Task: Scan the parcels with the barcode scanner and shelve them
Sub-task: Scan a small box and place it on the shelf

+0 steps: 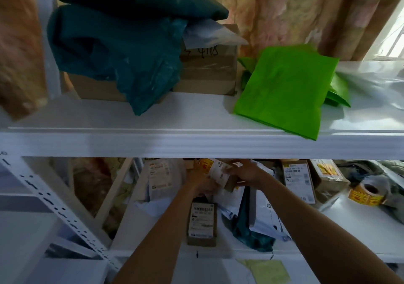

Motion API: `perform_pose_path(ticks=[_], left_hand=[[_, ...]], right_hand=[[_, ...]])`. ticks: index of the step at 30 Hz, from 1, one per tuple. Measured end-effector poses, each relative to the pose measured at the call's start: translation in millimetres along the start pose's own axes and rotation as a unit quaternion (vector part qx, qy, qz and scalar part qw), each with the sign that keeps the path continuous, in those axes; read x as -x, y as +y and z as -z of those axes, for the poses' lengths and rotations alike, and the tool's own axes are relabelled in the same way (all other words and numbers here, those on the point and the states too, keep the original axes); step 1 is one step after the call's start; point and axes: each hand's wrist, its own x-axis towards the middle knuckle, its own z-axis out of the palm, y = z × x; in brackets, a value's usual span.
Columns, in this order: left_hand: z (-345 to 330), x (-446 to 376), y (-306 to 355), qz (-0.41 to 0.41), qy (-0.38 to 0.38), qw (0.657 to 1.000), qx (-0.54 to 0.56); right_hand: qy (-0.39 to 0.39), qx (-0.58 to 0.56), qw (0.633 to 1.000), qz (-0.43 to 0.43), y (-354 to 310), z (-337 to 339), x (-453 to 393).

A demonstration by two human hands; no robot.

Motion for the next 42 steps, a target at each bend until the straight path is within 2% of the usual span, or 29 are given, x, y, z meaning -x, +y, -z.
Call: perform_pose_path(ticks=[2, 4, 6, 8, 10, 13, 17, 19, 25, 31, 38, 42], left_hand=[[5.5, -5.9, 4.2, -0.024, 0.057, 0.988, -0.138], [11.2, -9.0, 8.8, -0.081, 0.067, 0.980, -0.167], [18.8, -3.5, 18.2, -0.111, 0.046, 0.987, -0.106], [25.9, 4.0, 26.6, -0.114, 0.013, 0.992, -0.050], [28.5, 9.3, 29.4, -0.125, -0.039, 0.991, -0.017], [25.2, 22.4, 31.2, -0.152, -0.104, 0.982, 0.042], [17.6, 23.2, 16.0, -0.137, -0.112, 0.978, 0.115], [15.9, 22.6, 6.4, -0.127, -0.105, 0.976, 0.141], [17.4, 35.2, -22.8, -0.078, -0.029, 0.969, 0.233], [28.3, 81.6, -38.5, -0.066, 0.066, 0.960, 0.265], [32.5, 165.9, -51.0, -0.033, 0.166, 0.936, 0.309], [27.4, 229.2, -70.3, -0.003, 0.234, 0.913, 0.333]], right_hand=[[0.007, 0.011, 1.000, 0.029, -8.8, 8.6, 6.4], [0.008, 0.038, 0.996, 0.082, -17.6, 20.1, 12.5], [0.001, 0.083, 0.990, 0.116, -25.7, 30.7, 25.0], [-0.013, 0.073, 0.986, 0.152, -27.8, 42.5, 27.3], [-0.003, 0.111, 0.985, 0.134, -30.0, 47.6, 30.1], [-0.009, 0.071, 0.986, 0.150, -25.8, 43.6, 22.7], [-0.083, 0.105, 0.981, 0.139, -26.9, 21.9, 17.6], [-0.091, 0.089, 0.984, 0.124, -25.8, 13.6, 19.6], [-0.088, -0.023, 0.993, 0.078, -8.1, -10.4, 24.4], [-0.137, -0.008, 0.986, 0.090, -2.4, -48.1, 32.6], [-0.182, -0.033, 0.968, 0.171, -7.9, -98.7, 78.4], [-0.230, -0.035, 0.961, 0.146, -0.1, -136.2, 107.3]])
